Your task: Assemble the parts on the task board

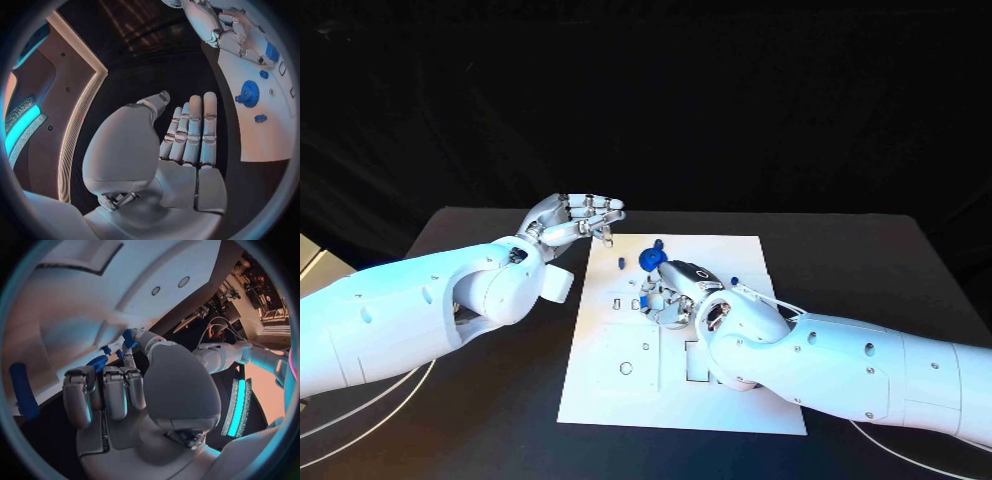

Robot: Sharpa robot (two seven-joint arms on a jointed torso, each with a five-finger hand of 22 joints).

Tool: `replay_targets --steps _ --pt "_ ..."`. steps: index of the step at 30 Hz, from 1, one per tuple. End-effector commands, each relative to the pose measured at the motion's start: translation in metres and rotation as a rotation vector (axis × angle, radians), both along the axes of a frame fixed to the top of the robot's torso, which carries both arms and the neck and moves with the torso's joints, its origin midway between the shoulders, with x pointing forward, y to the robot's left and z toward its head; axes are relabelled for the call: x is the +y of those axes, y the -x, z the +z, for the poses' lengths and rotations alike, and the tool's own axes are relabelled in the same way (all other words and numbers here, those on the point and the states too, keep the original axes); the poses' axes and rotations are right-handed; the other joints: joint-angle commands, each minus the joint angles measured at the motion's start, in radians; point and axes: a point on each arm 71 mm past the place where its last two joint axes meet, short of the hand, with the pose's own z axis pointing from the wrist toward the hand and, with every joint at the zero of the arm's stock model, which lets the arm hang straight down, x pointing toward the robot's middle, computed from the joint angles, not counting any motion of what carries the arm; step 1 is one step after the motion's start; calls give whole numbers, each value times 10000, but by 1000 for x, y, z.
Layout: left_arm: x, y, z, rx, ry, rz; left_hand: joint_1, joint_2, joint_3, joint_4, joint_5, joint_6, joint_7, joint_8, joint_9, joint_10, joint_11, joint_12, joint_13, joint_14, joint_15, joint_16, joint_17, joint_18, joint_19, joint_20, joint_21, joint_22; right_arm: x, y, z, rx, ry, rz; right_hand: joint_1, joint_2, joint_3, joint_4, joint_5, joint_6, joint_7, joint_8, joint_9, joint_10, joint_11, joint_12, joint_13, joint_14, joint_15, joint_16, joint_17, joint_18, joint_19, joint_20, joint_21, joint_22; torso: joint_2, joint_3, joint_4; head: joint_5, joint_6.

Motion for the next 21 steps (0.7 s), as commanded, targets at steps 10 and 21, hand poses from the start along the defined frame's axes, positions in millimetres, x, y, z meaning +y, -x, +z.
replay_targets --steps 10,21 --pt "-1 1 1 -2 53 -153 -21 -27 51 -1 11 -79 44 -61 10 -56 -16 -39 -4 -68 20 60 -14 140 -87 -10 49 16 2 0 -4 -83 411 163 -223 -74 3 51 28 -17 -21 49 229 1041 -16 39 2634 967 -43 -12 2294 -68 1029 -34 44 2629 1 5 -14 62 -49" --pt "-1 1 0 13 42 -141 -28 -31 51 -1 10 -88 50 -66 10 -63 -11 -40 -5 -70 25 62 -17 139 -96 -7 58 21 1 -1 -6 -75 484 183 -442 -230 -60 154 32 -178 36 -16 208 1041 33 39 2634 969 -5 -11 2299 -68 1029 -4 44 2629 -8 2 -11 89 -75"
